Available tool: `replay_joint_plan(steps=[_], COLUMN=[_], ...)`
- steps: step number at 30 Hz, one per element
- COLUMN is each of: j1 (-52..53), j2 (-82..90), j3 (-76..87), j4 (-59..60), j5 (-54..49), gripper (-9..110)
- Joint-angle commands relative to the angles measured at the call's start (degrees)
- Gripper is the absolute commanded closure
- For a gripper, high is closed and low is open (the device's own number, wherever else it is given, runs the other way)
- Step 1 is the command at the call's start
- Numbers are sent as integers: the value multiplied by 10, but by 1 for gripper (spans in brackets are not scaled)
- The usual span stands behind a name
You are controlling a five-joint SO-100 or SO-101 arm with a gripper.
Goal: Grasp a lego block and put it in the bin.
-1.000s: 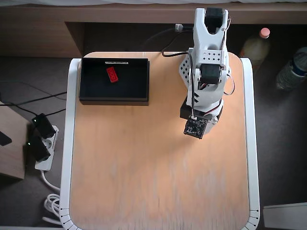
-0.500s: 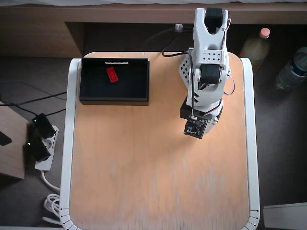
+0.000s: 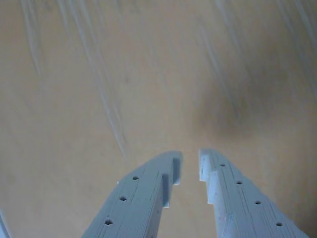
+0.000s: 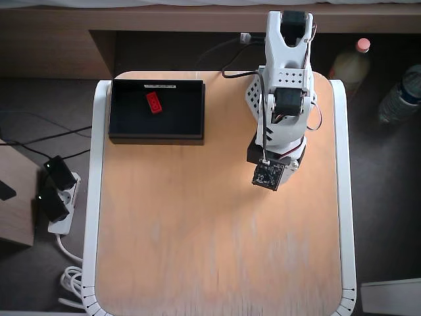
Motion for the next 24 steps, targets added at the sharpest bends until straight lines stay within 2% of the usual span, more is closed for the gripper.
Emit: replay_joint_plan(steps=[1, 24], j1=[-12, -12], j2=[51, 51], j3=[88, 88], j4=[5, 5], j5=[-5, -5], gripper=[100, 100])
